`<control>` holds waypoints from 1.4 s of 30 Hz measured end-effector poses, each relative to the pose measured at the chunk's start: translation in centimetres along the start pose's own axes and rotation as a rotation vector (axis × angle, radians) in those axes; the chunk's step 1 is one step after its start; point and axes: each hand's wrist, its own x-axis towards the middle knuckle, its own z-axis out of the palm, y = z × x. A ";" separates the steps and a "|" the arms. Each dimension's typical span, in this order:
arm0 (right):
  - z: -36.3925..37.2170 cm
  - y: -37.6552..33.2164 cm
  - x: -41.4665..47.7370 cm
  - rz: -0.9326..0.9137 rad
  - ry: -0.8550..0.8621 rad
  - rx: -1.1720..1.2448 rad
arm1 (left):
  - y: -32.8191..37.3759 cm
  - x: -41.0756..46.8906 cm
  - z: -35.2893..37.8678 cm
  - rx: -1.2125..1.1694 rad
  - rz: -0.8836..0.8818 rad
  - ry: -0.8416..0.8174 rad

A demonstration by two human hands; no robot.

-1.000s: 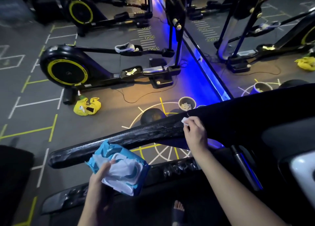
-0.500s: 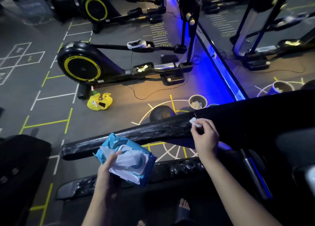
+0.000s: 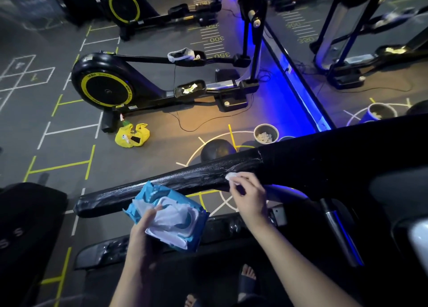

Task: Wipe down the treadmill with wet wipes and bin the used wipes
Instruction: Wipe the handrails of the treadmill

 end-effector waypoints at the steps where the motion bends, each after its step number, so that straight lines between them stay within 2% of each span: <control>1: -1.0 0.2 0.0 0.028 0.072 -0.005 | -0.1 0.1 -0.2 -0.005 -0.002 0.012; 4: -2.9 1.6 0.4 0.143 0.240 -0.058 | -0.2 -0.2 -0.1 -0.016 -0.015 0.033; 6: -2.6 2.2 0.7 0.174 0.238 -0.082 | -0.3 -0.5 -0.1 -0.015 -0.016 0.044; 12: 2.7 0.3 -1.0 0.103 -0.138 -0.014 | -0.4 -2.1 1.2 -0.073 -0.033 0.025; 14: 3.7 -0.4 -1.3 0.129 -0.170 0.034 | -0.1 -3.5 2.4 -0.095 -0.037 -0.053; 16: 3.1 -1.3 -1.1 0.152 -0.126 0.093 | 0.3 -4.6 3.4 -0.112 -0.040 -0.095; 21: -0.7 -0.3 1.7 0.190 0.239 0.054 | 0.3 -5.3 3.2 -0.205 -0.010 -0.080; 23: -0.4 0.6 3.0 0.210 0.276 0.013 | 0.2 -5.4 2.9 -0.218 -0.013 -0.092; 25: 1.1 0.0 3.1 0.158 0.234 -0.001 | 0.2 -5.4 2.5 -0.222 -0.031 -0.090; 28: 4.9 -2.4 1.0 0.074 0.010 -0.014 | 0.3 -4.3 1.1 -0.224 -0.062 -0.156; 30: 7.3 -3.7 -0.7 0.074 -0.149 0.001 | 0.4 -3.4 0.2 -0.181 -0.076 -0.146; 32: 8.8 -4.9 -1.4 0.110 -0.217 0.051 | 0.9 -2.2 -0.8 -0.145 -0.058 -0.152; 34: 8.7 -5.9 -1.6 0.119 -0.185 0.103 | 1.1 -0.8 -2.3 -0.130 -0.057 -0.135; 37: 6.2 -5.7 -1.4 0.167 0.001 0.106 | 1.7 1.7 -5.4 -0.083 -0.060 -0.083; 40: 3.9 -3.5 -0.9 0.308 0.245 0.034 | 2.3 4.1 -9.1 -0.042 -0.065 -0.035; 42: 4.3 -3.0 -0.9 0.399 0.310 0.003 | 2.9 5.2 -11.3 -0.031 -0.069 -0.037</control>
